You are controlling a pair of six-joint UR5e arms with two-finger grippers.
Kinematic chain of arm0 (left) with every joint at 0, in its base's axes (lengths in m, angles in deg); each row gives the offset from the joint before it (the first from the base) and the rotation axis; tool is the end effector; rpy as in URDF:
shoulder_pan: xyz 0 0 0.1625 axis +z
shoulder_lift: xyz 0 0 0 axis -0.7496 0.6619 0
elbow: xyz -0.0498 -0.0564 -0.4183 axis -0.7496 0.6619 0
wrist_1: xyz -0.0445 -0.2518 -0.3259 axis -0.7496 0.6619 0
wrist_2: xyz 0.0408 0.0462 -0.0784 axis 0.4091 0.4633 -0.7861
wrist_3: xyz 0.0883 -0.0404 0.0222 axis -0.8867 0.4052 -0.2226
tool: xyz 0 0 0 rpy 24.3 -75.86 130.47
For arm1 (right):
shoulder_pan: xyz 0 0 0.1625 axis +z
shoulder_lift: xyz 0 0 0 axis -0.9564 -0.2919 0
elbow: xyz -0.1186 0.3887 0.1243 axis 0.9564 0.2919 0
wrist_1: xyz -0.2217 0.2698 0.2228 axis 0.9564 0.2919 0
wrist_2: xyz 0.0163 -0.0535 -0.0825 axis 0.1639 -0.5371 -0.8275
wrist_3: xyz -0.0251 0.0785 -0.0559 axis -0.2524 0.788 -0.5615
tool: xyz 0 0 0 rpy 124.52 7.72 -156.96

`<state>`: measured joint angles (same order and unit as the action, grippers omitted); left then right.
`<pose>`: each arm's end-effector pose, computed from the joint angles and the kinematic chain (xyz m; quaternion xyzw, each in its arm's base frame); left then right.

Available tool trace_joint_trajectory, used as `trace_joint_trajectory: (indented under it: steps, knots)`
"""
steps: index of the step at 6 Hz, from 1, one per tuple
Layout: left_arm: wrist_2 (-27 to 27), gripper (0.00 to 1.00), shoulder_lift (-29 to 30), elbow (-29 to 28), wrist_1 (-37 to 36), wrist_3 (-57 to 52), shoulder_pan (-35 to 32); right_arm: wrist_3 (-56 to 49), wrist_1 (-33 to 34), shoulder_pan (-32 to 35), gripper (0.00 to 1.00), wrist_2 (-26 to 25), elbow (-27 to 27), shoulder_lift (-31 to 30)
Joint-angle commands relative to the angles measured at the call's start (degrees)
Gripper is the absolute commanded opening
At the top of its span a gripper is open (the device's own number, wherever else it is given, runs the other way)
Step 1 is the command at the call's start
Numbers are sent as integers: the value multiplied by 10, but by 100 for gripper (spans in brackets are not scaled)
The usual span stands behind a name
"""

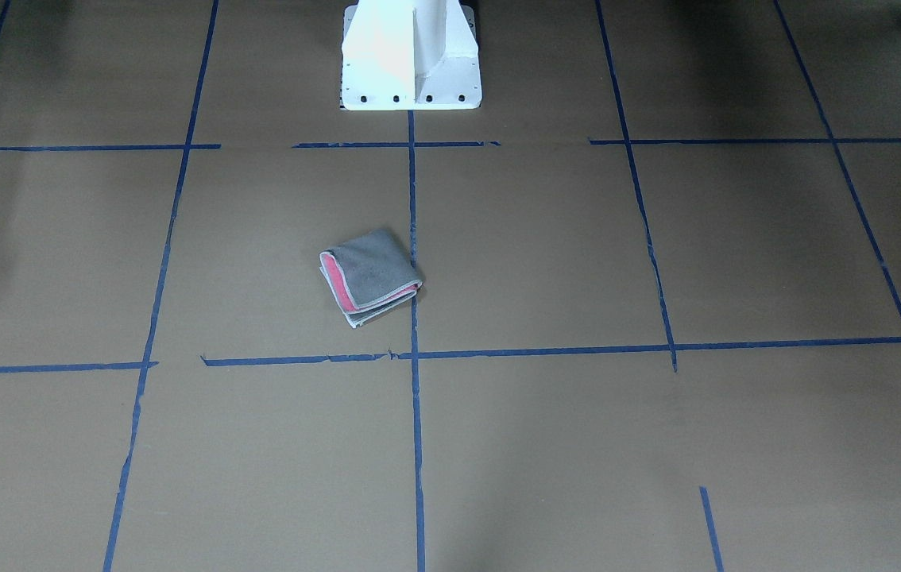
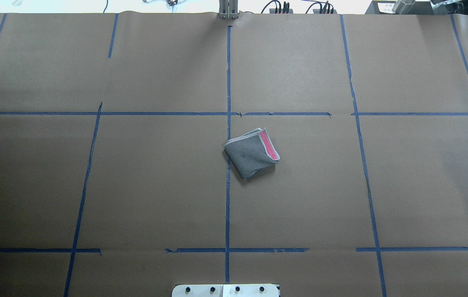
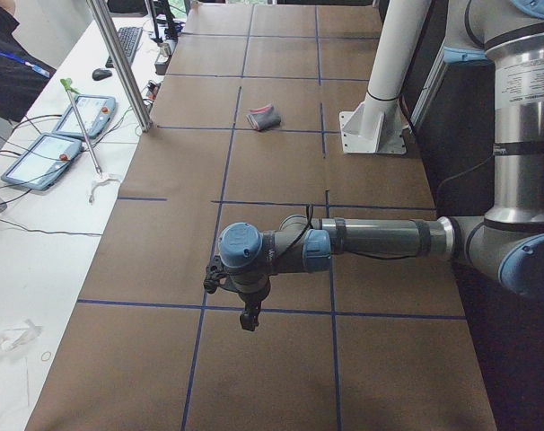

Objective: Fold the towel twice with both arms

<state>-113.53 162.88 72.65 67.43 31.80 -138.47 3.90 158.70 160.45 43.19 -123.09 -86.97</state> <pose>-0.0627 -0.4339 0.6686 0.0109 0.3816 0.1124 0.9174 0.0483 -0.3936 0.6352 0.0234 -0.3622 -0.0737 0.9289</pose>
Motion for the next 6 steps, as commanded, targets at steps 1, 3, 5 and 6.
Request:
trace_joint_trajectory:
  steps: [1,3,5,6]
  knots:
    - [-1,100,0,-2,-1,0,0,0,0,0,100,3,0,-1]
    - [-1,100,0,-1,-1,0,0,0,0,-1,100,5,0,0]
    - [-3,100,-10,2,2,0,0,0,0,-1,100,8,0,-1]
    - [-4,100,-13,3,2,0,0,0,0,-1,100,8,0,-1]
